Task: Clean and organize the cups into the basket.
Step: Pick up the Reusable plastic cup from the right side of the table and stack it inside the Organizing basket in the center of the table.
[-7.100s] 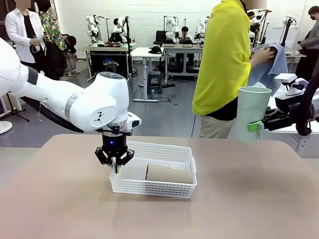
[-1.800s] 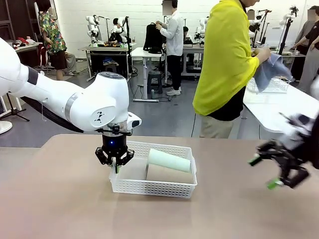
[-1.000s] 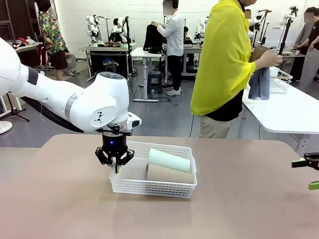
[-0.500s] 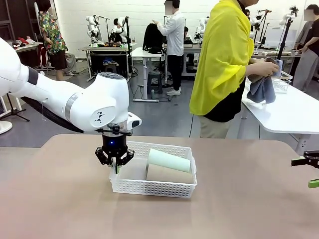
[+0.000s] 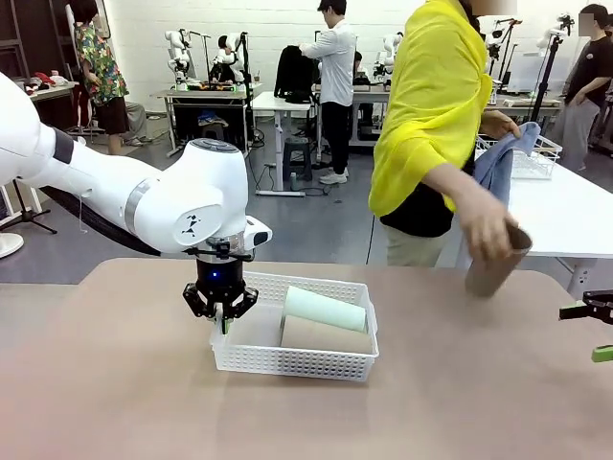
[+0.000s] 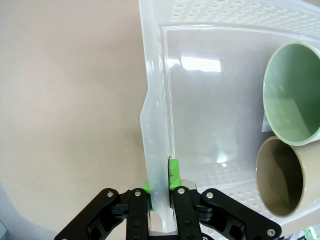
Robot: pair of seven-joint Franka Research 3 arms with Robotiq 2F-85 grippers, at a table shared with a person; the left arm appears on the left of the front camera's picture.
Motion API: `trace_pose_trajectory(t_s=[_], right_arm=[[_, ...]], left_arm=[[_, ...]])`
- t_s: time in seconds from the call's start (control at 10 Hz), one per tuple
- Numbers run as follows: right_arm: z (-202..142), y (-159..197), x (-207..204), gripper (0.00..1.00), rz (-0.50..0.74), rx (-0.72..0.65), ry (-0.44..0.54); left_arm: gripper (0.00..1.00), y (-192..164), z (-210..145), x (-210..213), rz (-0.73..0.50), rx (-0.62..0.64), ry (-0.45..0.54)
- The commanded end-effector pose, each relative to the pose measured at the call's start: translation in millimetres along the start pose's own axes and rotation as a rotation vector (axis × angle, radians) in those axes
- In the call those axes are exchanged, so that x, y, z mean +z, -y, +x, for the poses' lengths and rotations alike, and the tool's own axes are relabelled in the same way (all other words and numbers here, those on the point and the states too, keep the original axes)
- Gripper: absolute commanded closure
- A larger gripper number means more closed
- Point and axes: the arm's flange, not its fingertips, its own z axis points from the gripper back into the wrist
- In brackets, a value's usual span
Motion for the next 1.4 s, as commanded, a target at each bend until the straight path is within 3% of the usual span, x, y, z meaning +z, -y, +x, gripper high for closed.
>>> trace_pose_trajectory(t_s=[0.0,0.8,1.3], right_arm=[[0,-6,-2,0.00,0.003,0.000,-0.014],[0,0,0,0.00,0.000,0.000,0.000],[-29,52,-73,0.00,0.004,-0.047,-0.053]], left_arm=[[1.00,0,-1,1,0.002,-0.002,0.003],[1.00,0,-1,1,0.002,-0.002,0.003],[1.00,0,-1,1,0.002,-0.002,0.003]])
